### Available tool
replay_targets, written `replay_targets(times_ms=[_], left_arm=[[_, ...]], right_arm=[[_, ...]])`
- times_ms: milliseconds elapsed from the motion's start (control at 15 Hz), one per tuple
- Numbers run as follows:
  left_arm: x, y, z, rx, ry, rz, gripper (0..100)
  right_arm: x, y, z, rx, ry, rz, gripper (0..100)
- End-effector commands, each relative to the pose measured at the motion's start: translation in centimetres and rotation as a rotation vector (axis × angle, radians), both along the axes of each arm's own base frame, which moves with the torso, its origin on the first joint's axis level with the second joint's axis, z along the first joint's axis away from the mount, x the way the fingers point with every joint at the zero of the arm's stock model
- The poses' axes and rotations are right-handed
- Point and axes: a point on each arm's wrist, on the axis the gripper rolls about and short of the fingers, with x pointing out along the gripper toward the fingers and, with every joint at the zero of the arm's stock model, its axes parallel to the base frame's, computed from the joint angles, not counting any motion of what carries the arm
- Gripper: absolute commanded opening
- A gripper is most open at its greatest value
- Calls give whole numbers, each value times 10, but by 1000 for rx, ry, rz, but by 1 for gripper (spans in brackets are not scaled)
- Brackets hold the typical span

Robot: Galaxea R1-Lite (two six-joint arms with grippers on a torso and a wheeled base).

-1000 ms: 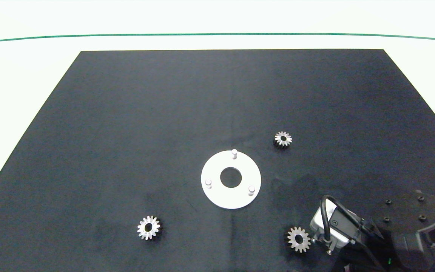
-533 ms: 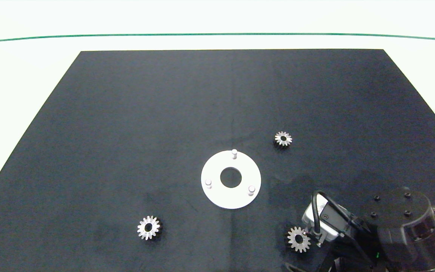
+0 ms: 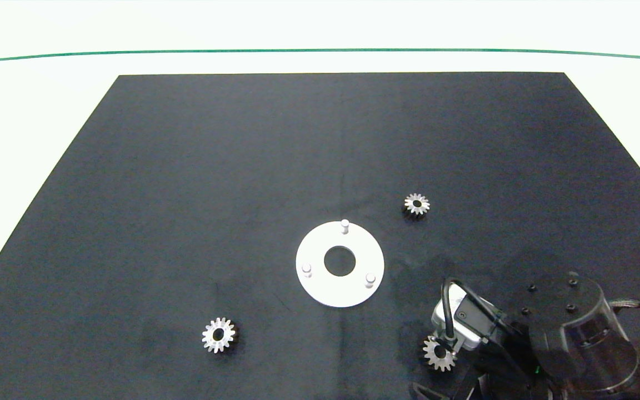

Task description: Install three planetary gears onto the carrier pins

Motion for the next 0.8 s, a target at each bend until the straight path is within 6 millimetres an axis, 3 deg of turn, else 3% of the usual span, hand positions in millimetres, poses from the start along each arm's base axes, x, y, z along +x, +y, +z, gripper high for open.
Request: replay_targets(times_ms=[67, 800], left_arm=[[0, 0, 0, 1, 3, 0, 100], [2, 0, 1, 0, -3, 0, 100]], right_arm=[[3, 3, 0, -3, -2, -2, 90], [4, 4, -4, -15, 9, -3, 69]])
